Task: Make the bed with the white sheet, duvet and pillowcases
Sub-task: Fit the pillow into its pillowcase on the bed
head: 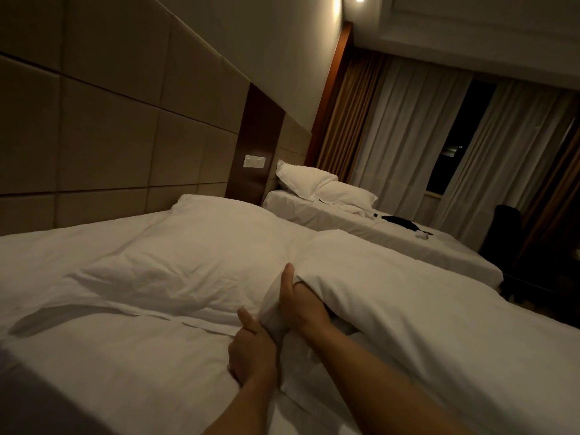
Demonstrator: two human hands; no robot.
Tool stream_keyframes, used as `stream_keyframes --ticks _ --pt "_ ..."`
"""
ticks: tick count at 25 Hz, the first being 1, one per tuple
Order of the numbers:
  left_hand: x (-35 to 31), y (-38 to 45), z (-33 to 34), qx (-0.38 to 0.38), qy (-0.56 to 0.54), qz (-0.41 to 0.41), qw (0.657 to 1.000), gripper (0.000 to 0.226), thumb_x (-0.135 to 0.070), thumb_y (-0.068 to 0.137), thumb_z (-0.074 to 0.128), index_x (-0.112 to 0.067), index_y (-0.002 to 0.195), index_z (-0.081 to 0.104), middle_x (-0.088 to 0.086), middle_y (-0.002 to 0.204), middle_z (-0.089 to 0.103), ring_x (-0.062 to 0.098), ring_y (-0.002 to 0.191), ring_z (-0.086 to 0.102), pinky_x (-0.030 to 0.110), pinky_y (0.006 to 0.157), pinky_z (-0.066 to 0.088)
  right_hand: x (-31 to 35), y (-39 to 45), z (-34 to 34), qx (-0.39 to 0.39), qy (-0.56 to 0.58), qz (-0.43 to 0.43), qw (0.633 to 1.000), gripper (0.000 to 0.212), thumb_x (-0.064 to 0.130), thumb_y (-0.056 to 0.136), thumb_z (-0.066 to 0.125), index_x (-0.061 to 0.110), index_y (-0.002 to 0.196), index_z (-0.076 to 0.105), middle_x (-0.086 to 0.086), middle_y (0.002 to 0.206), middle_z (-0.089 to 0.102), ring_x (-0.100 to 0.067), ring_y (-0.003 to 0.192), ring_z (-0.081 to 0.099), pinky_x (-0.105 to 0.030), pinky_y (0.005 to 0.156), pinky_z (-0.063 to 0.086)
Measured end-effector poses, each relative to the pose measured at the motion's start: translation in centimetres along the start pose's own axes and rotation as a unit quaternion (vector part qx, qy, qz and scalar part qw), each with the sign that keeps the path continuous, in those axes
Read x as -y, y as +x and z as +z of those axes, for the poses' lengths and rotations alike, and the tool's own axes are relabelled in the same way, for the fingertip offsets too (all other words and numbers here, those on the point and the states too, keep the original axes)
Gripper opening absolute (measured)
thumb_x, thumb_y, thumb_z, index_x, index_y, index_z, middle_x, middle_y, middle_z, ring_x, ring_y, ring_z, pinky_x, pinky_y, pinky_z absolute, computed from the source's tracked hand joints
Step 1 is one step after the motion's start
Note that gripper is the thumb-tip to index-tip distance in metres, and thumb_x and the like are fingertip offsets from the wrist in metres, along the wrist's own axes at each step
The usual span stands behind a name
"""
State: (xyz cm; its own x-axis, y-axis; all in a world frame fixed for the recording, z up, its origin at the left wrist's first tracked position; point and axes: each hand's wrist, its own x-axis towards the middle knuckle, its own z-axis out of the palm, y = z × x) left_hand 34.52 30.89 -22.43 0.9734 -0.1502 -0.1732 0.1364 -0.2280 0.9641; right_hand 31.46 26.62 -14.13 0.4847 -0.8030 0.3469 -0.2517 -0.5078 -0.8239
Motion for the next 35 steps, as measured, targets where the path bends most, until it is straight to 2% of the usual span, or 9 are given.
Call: stream_keyframes --ticks 5,8,11,14,17,20,24,29,35 --pt "-1.4 0.0 -0.2 -0.026 -0.056 -0.036 0.997 0.084 -0.052 0.104 0.007 0.006 0.115 0.066 0.031 0.122 0.062 0.046 0.117 0.056 0.049 0.101 0.039 0.2 -0.2 0.3 0.004 -0.082 -0.054 0.995 0.071 0.052 0.099 0.025 0.007 0.152 0.037 -0.012 0.158 0.037 -0.021 0.150 0.025 -0.024 0.124 0.004" --pt "-3.3 -0.6 -0.3 -0.035 -0.100 0.069 0.992 0.061 -0.044 0.108 0.022 -0.002 0.130 0.061 0.025 0.132 0.060 0.042 0.122 0.055 0.042 0.099 0.039 -0.5 -0.6 -0.5 0.044 -0.071 -0.043 0.996 0.059 0.048 0.107 0.027 0.012 0.151 0.041 -0.008 0.157 0.039 -0.019 0.149 0.026 -0.029 0.124 0.011" --pt "-4.8 -0.2 0.5 -0.015 -0.090 0.169 0.981 0.052 -0.040 0.108 0.035 -0.001 0.115 0.068 0.024 0.119 0.067 0.040 0.110 0.061 0.039 0.085 0.043 -0.5 -1.2 -0.8 0.082 -0.048 0.016 0.995 0.058 0.051 0.106 0.026 0.015 0.142 0.054 -0.009 0.148 0.052 -0.023 0.142 0.040 -0.033 0.121 0.023" --pt "-5.4 0.4 0.7 -0.020 -0.061 0.146 0.987 0.076 -0.049 0.107 0.020 0.004 0.097 0.074 0.028 0.105 0.070 0.044 0.101 0.064 0.043 0.085 0.047 -0.1 -1.9 -1.8 0.095 0.028 0.073 0.992 0.056 0.061 0.102 0.032 0.025 0.122 0.069 -0.006 0.136 0.063 -0.020 0.130 0.053 -0.034 0.117 0.032" --pt "-5.4 1.1 0.0 -0.043 -0.073 0.086 0.993 0.086 -0.049 0.106 0.010 0.012 0.098 0.070 0.033 0.110 0.066 0.047 0.106 0.061 0.047 0.091 0.045 -1.6 -2.4 -2.6 -0.025 0.250 0.137 0.958 0.083 0.086 0.071 0.060 0.030 0.131 0.061 0.004 0.143 0.058 -0.017 0.129 0.054 -0.040 0.116 0.037" --pt "-5.5 1.3 -0.3 -0.033 -0.073 0.076 0.994 0.088 -0.051 0.106 0.008 0.013 0.101 0.069 0.034 0.113 0.065 0.048 0.107 0.059 0.047 0.090 0.044 -2.2 -3.0 -5.3 -0.117 0.392 0.190 0.892 0.090 0.078 0.063 0.076 0.030 0.136 0.056 0.004 0.134 0.062 -0.018 0.119 0.061 -0.042 0.107 0.048" --pt "-5.9 0.5 0.3 -0.063 -0.078 0.147 0.984 0.090 -0.058 0.103 0.006 0.001 0.096 0.073 0.027 0.104 0.069 0.045 0.097 0.063 0.044 0.082 0.046 -2.1 -3.1 -8.4 -0.197 0.325 0.200 0.903 0.077 0.058 0.087 0.067 0.024 0.150 0.040 0.001 0.147 0.049 -0.023 0.130 0.050 -0.037 0.112 0.038" --pt "-7.8 -1.0 0.8 -0.070 -0.069 0.389 0.916 0.063 -0.056 0.097 0.010 -0.014 0.076 0.052 0.015 0.081 0.063 0.030 0.074 0.055 0.035 0.065 0.040 -2.0 -1.3 -7.6 -0.176 0.306 0.225 0.908 0.087 0.069 0.090 0.051 0.017 0.156 0.027 -0.007 0.154 0.041 -0.028 0.134 0.047 -0.041 0.116 0.036" --pt "-9.8 -0.6 1.1 -0.032 0.017 0.322 0.946 0.093 -0.061 0.096 0.002 -0.002 0.081 0.072 0.021 0.086 0.071 0.037 0.081 0.066 0.037 0.072 0.050 -2.2 -2.1 -9.3 -0.168 0.328 0.252 0.895 0.108 0.082 0.070 0.062 0.022 0.155 0.030 -0.005 0.150 0.045 -0.028 0.129 0.049 -0.047 0.114 0.038"
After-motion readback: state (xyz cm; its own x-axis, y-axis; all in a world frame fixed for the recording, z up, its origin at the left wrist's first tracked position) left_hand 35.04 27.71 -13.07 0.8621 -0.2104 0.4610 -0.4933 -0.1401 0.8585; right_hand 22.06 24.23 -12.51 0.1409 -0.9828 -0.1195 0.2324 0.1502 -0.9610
